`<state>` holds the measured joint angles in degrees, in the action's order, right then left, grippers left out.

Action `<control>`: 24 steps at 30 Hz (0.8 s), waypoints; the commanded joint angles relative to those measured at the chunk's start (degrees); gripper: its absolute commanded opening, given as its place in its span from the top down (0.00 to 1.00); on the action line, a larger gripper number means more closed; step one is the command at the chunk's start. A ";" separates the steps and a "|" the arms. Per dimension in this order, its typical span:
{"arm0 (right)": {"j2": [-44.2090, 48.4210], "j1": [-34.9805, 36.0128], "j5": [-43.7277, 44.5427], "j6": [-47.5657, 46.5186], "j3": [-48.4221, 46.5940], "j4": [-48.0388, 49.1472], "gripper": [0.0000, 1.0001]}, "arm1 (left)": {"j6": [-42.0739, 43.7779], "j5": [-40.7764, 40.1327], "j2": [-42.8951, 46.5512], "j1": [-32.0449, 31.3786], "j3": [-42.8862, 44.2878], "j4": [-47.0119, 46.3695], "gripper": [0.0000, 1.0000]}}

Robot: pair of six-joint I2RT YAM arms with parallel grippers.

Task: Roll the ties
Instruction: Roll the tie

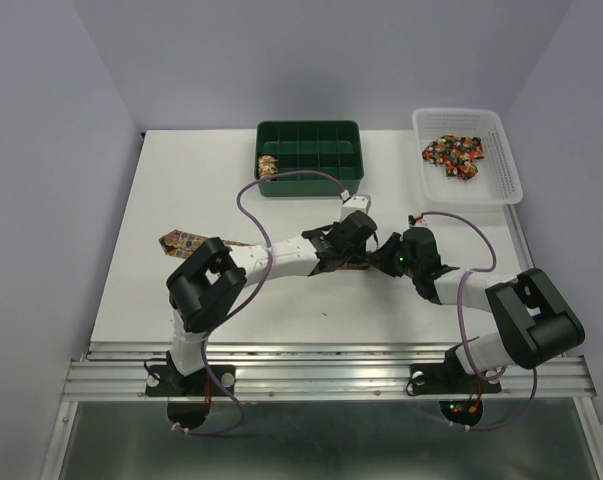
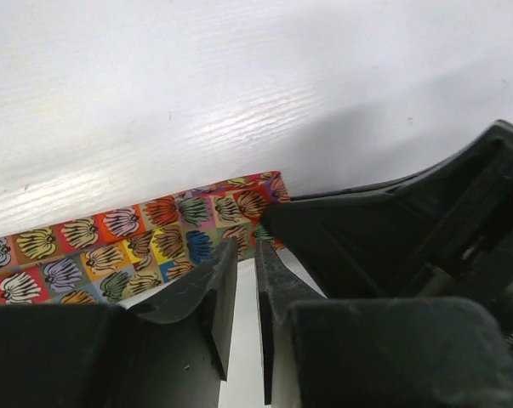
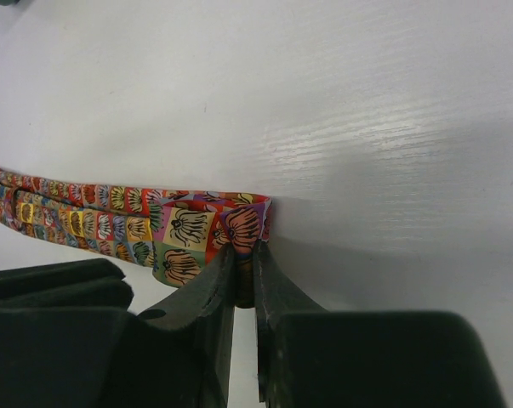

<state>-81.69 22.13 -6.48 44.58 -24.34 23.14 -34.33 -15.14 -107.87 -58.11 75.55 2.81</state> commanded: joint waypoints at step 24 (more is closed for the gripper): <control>4.96 5.11 4.36 -1.16 -2.20 2.00 0.99 | -4.43 5.91 -3.04 2.47 -6.11 -5.80 0.87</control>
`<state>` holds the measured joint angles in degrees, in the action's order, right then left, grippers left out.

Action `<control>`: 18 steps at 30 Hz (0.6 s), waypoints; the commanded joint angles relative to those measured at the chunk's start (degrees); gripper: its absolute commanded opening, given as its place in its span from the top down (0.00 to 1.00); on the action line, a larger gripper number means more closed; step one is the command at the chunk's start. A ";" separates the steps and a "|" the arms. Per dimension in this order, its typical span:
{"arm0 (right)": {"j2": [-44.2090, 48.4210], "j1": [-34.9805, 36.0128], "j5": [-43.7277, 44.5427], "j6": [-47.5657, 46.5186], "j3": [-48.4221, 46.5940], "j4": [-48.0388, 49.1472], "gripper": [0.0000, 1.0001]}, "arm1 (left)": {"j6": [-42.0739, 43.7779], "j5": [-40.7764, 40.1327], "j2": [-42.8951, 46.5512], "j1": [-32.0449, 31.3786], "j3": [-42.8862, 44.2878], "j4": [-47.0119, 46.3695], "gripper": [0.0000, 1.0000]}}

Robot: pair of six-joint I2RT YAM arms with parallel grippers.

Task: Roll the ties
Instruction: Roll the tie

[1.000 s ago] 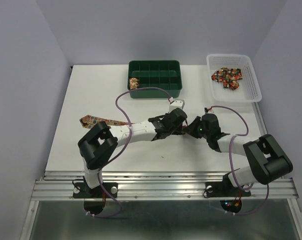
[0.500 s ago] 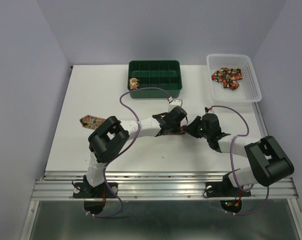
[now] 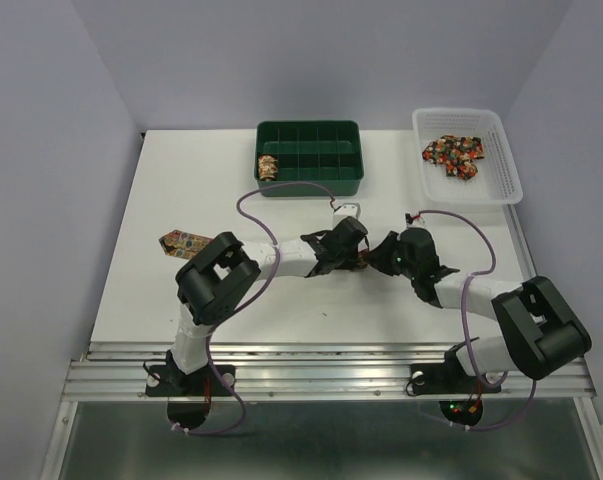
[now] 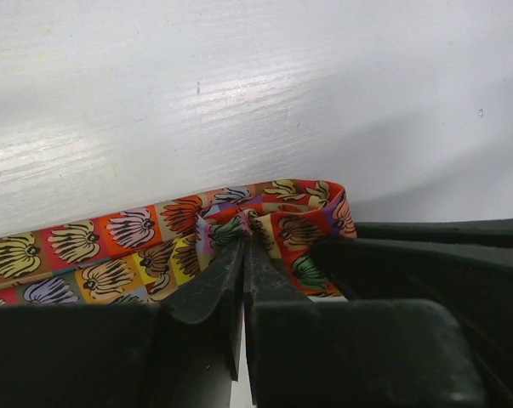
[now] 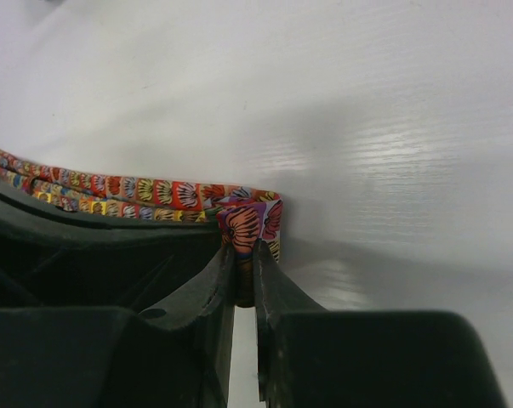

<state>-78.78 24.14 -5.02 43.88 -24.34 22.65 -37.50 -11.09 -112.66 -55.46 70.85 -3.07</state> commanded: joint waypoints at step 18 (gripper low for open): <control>0.31 14.61 24.08 1.29 -11.34 -4.98 0.99 | -7.85 3.79 7.36 3.25 -9.93 -6.06 0.87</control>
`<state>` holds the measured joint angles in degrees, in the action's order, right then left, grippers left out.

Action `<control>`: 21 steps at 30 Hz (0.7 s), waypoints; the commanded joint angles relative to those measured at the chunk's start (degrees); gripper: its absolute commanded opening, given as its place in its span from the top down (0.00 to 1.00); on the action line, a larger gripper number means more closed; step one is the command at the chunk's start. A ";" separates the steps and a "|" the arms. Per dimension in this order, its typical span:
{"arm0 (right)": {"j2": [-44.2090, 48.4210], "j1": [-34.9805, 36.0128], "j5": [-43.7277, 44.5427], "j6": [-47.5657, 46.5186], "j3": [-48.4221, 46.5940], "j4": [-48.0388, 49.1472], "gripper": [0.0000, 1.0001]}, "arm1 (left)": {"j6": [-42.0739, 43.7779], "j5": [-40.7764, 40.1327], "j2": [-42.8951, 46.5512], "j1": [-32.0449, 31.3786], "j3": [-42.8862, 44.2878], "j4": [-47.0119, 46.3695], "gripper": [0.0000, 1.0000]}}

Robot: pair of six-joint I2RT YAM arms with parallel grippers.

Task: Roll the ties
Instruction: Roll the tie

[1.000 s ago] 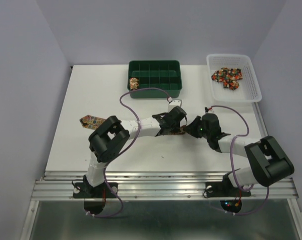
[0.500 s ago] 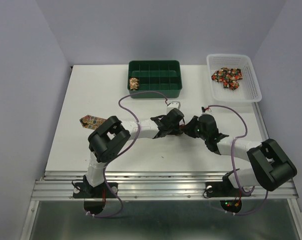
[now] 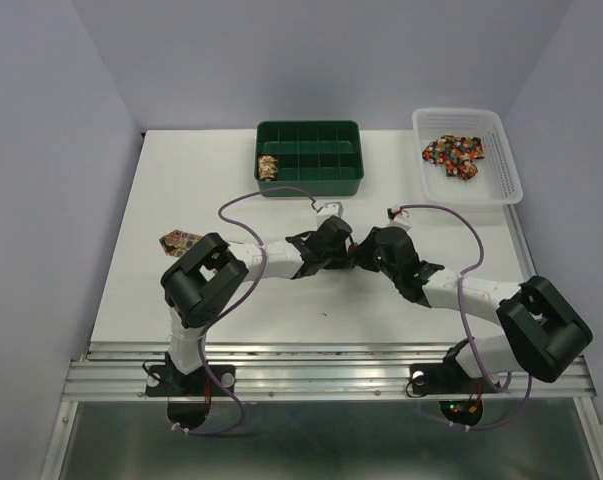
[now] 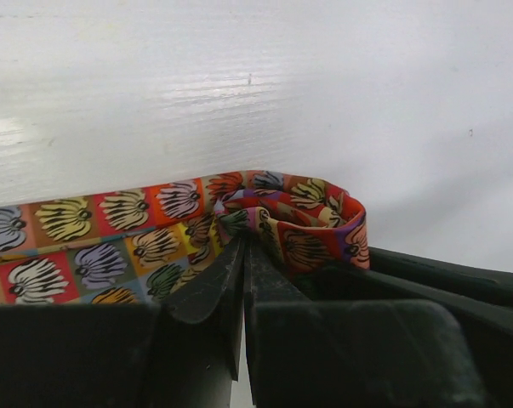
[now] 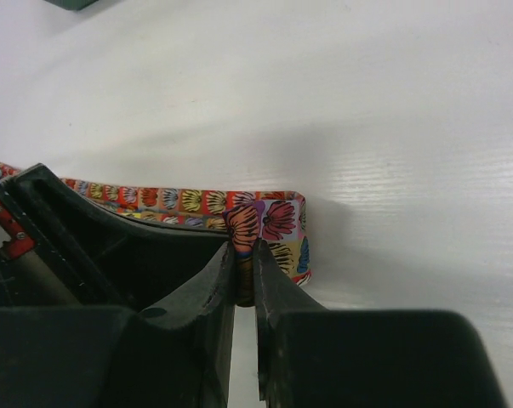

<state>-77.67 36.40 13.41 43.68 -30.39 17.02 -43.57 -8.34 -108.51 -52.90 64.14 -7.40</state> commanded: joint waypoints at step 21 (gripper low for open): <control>-17.07 12.99 15.77 4.22 -17.59 -8.14 0.99 | -2.13 6.49 5.06 4.56 -9.82 -9.57 0.91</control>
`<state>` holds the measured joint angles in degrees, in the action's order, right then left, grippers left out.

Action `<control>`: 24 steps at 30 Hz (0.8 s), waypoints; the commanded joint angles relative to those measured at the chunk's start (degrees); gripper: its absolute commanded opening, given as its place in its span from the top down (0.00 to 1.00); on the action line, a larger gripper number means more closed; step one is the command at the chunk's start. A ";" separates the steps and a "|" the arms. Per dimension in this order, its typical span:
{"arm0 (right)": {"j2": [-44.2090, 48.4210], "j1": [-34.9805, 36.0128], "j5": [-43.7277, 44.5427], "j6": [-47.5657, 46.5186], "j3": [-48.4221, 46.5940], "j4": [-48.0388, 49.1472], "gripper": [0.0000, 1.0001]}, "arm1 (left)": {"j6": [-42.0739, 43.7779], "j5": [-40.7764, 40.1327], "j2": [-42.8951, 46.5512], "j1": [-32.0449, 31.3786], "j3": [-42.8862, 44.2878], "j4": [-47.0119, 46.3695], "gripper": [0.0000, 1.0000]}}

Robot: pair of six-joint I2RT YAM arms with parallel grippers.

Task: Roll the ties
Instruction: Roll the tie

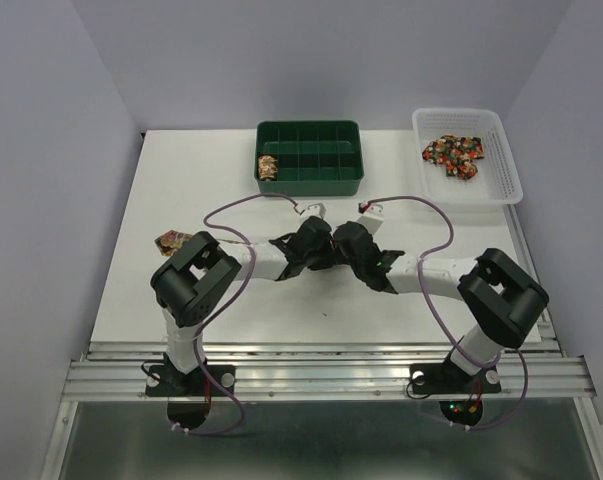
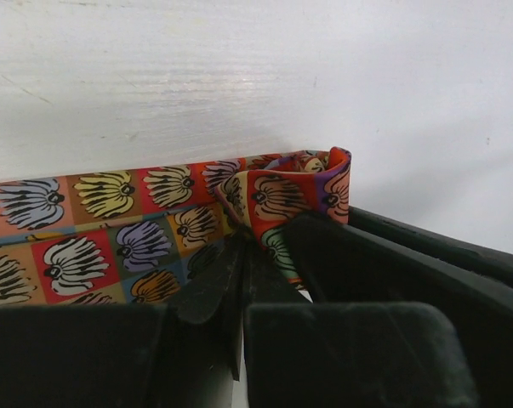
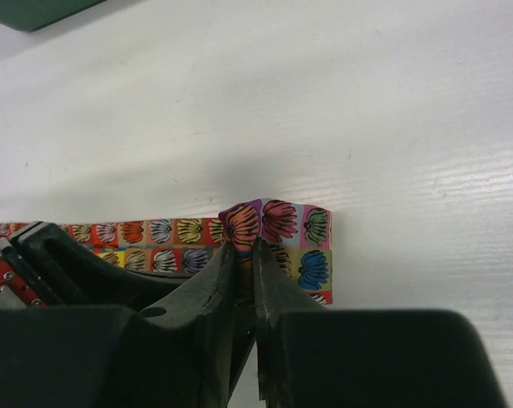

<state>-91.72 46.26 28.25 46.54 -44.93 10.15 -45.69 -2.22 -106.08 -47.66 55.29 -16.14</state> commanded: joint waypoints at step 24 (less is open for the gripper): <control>-4.34 4.10 2.60 0.83 -2.45 -2.95 0.99 | -2.73 -7.98 17.22 1.95 -10.19 5.86 0.94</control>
<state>-96.14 49.65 29.95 47.81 -48.23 8.03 -47.24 -7.60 -93.01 -47.11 47.22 -10.90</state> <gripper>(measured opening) 0.154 0.094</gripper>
